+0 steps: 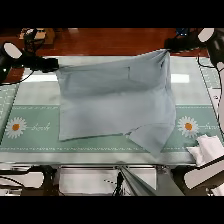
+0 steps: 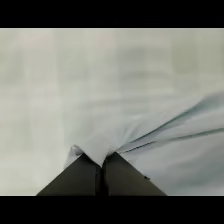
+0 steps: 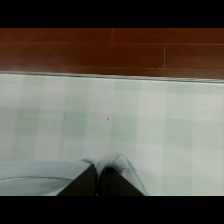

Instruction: Fold the shirts.

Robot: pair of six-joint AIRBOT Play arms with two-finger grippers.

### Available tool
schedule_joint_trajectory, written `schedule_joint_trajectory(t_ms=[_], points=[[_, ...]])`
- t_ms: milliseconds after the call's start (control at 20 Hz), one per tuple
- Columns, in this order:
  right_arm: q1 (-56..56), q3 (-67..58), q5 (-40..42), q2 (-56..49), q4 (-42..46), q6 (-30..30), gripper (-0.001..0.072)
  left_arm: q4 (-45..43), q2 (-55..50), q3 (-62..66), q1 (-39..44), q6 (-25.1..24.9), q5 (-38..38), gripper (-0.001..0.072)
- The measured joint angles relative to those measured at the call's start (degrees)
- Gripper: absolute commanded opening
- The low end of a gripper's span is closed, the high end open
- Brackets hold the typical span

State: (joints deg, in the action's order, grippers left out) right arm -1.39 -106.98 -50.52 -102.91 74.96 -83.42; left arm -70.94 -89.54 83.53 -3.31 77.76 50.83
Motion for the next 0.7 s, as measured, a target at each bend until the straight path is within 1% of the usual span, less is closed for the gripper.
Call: schedule_joint_trajectory(t_ms=[50,150,450,550,700], points=[[0.0,0.0,1.0,-1.0,-0.7,0.0,0.0036,0.0,-0.7,0.0,0.0,0.0,-2.6,0.0019],[0.1,0.0,1.4,-2.9,-2.0,0.0,0.0036,0.0,-2.4,0.0,0.1,-0.1,-4.9,0.0019],[0.1,0.0,-2.4,-5.8,-3.5,-1.0,0.0036,-0.8,-6.3,0.0,0.4,-0.2,-3.8,0.0019],[0.1,-0.1,-6.8,-5.2,-3.2,-1.5,0.0036,-1.2,-6.3,0.2,0.2,-0.2,-1.0,0.0019],[0.1,-0.1,-15.0,-3.7,-0.8,-1.7,0.0036,-2.0,-5.4,0.5,-0.1,-0.2,7.3,0.0019]])
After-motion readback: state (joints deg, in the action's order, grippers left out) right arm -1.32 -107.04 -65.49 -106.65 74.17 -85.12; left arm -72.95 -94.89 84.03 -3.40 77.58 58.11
